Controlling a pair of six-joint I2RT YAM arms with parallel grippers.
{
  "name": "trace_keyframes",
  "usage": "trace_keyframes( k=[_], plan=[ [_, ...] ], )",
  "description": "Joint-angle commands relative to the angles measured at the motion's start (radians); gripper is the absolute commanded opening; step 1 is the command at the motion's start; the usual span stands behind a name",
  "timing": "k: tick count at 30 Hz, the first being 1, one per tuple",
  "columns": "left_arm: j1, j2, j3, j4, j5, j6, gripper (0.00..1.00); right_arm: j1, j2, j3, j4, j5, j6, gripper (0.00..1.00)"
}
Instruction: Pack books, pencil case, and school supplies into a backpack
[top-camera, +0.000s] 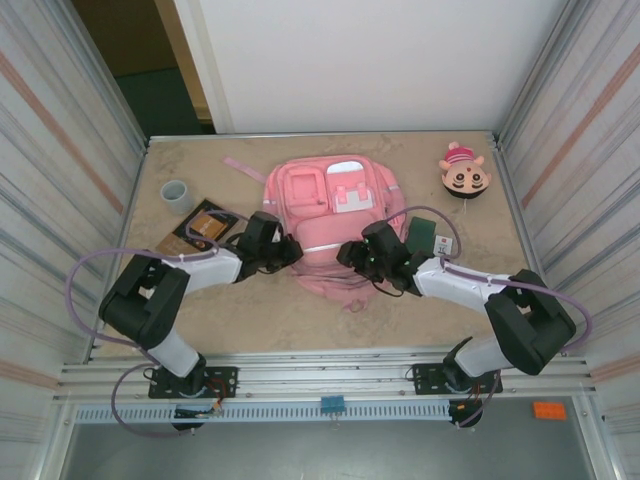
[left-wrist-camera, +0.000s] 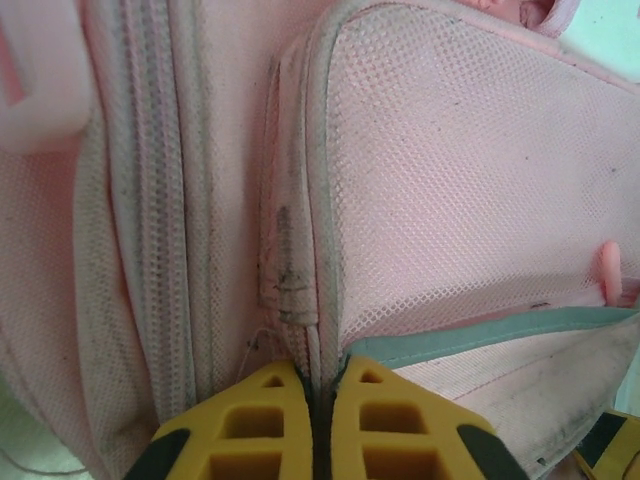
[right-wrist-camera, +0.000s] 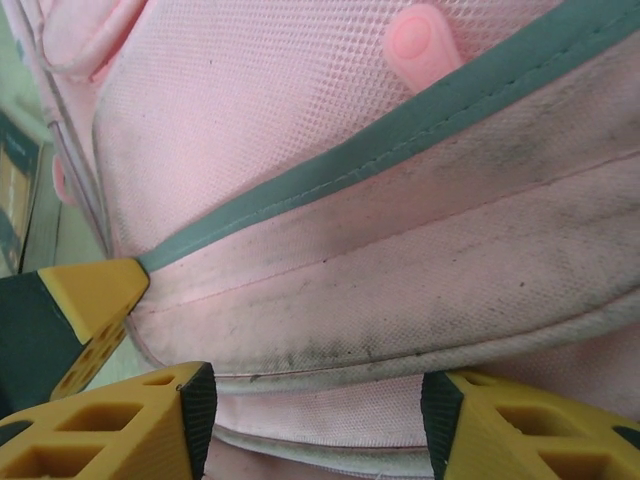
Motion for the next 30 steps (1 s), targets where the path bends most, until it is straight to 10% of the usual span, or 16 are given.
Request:
trace_keyframes(
  k=[1, 7, 22, 30],
  plan=[
    [-0.007, 0.022, 0.042, -0.028, 0.011, 0.046, 0.12, -0.007, -0.016, -0.001, -0.1, 0.1, -0.038, 0.61],
    [0.05, -0.103, 0.09, -0.184, 0.016, 0.098, 0.4, 0.053, -0.136, 0.042, -0.11, 0.103, -0.186, 0.66],
    [0.639, -0.423, -0.069, -0.416, 0.148, 0.185, 0.51, 0.221, -0.126, 0.198, -0.059, 0.065, -0.385, 0.69],
    [0.69, -0.378, -0.092, -0.439, 0.018, 0.18, 0.56, 0.269, -0.052, 0.269, -0.077, 0.049, -0.405, 0.69]
  ],
)
